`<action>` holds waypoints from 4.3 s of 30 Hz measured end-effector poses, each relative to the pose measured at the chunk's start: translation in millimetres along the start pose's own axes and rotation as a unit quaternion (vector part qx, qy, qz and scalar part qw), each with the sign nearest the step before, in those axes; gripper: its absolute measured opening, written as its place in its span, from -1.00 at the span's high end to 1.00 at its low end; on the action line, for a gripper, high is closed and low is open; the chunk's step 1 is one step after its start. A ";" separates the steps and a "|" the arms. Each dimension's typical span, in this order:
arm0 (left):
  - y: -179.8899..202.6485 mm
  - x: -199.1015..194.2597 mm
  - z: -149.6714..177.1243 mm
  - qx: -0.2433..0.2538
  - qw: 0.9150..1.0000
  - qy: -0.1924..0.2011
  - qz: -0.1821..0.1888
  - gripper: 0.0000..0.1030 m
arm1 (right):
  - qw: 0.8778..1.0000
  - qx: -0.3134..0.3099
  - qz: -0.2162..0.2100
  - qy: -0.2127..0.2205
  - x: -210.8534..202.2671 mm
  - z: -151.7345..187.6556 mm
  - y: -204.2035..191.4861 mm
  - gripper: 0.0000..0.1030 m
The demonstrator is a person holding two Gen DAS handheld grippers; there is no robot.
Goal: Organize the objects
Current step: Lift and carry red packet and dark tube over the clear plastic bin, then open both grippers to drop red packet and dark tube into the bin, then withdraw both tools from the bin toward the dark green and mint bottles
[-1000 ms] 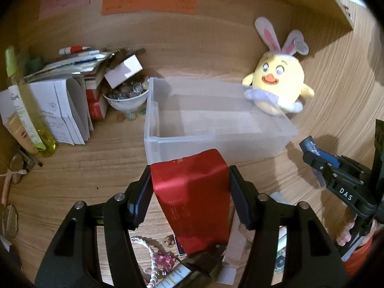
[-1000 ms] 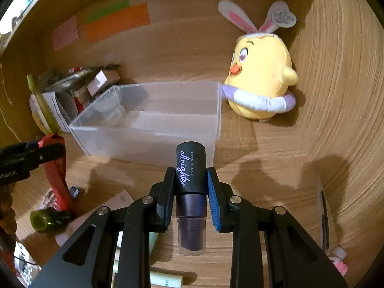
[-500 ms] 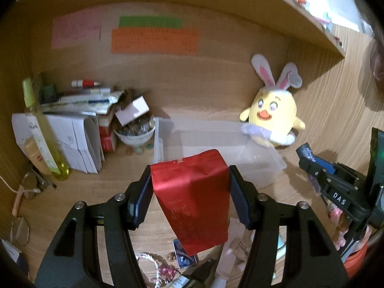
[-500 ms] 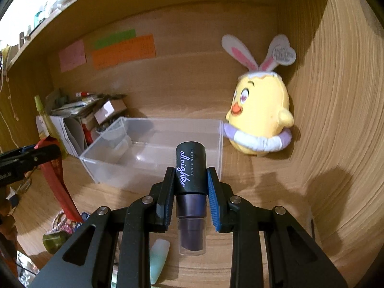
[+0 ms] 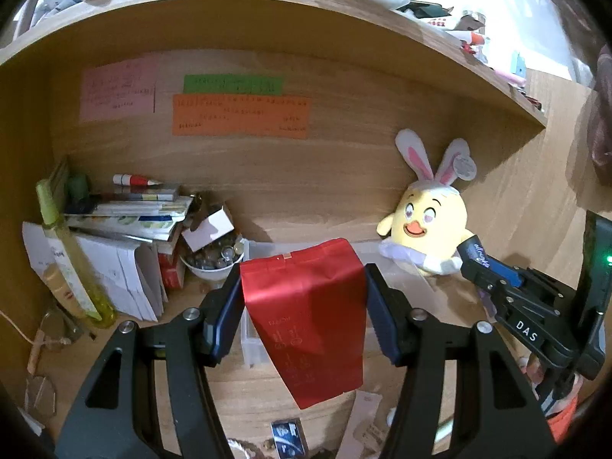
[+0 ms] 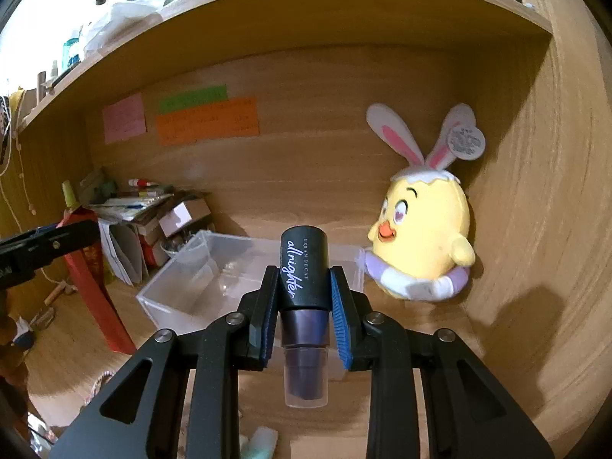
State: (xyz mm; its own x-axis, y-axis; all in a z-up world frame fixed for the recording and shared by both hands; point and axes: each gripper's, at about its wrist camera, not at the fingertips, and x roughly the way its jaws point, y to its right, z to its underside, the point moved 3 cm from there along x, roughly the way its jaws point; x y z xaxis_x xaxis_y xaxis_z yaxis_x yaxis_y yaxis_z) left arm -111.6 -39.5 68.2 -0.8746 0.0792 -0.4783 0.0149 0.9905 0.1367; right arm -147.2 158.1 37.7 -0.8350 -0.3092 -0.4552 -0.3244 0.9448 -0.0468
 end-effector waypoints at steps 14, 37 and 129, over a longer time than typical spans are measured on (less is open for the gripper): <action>-14.2 32.0 -26.6 -0.026 0.999 0.008 -0.029 -0.16 | 1.000 -0.011 0.001 0.004 32.3 -22.4 -5.1 0.55; -27.6 124.8 -12.8 -0.036 0.997 -0.061 -0.037 -0.16 | 0.995 -0.010 -0.004 -0.095 127.1 -1.0 -2.8 0.55; -36.9 -6.7 124.3 -0.020 0.991 -0.130 -0.016 -0.88 | 0.989 -0.021 -0.020 -0.148 0.5 118.2 -11.0 -0.64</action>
State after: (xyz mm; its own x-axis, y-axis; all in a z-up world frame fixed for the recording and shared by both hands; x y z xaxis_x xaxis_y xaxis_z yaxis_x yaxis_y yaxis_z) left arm -46.0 -62.7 -41.5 -0.7200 0.0784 -0.6895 -0.0350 0.9882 0.1489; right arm -91.5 160.3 -67.1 -0.6564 -0.2946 -0.6945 -0.3782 0.9250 -0.0350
